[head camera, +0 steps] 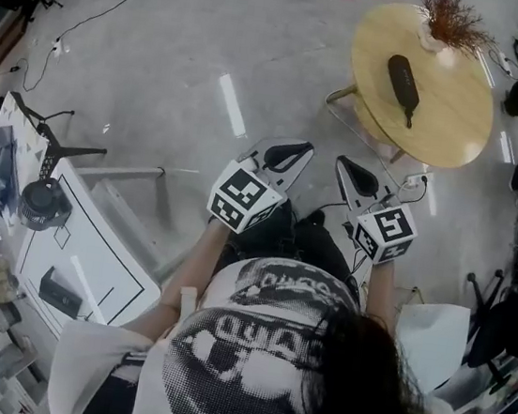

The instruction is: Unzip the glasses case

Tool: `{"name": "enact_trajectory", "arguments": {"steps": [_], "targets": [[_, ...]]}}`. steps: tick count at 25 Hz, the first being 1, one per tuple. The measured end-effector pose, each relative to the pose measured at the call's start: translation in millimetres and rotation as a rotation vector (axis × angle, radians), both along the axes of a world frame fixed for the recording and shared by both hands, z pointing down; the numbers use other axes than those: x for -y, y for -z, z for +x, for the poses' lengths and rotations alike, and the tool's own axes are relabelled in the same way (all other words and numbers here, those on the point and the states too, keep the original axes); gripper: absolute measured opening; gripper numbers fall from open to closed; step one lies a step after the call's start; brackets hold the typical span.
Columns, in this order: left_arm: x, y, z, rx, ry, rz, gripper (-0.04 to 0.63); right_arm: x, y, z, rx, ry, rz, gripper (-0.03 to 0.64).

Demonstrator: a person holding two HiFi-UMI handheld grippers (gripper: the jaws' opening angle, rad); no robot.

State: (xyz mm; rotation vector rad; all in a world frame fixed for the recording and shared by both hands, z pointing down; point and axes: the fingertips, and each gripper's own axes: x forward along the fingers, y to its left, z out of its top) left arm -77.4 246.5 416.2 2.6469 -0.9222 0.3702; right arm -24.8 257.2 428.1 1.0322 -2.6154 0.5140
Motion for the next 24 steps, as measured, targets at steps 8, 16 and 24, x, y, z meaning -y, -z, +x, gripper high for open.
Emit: {"name": "enact_trajectory", "arguments": {"steps": [8,16,24], "targets": [[-27,2,33,0.015,0.009,0.002,0.014,-21,3,22,-0.002,0.073,0.014,-0.005],[-39,0,56,0.033,0.008,0.014,0.014,-34,2,38,-0.007,0.113,0.038,-0.005],[-45,-2,80,0.046,-0.004,0.023,0.014,-36,-3,57,-0.018,0.141,0.043,-0.005]]}}
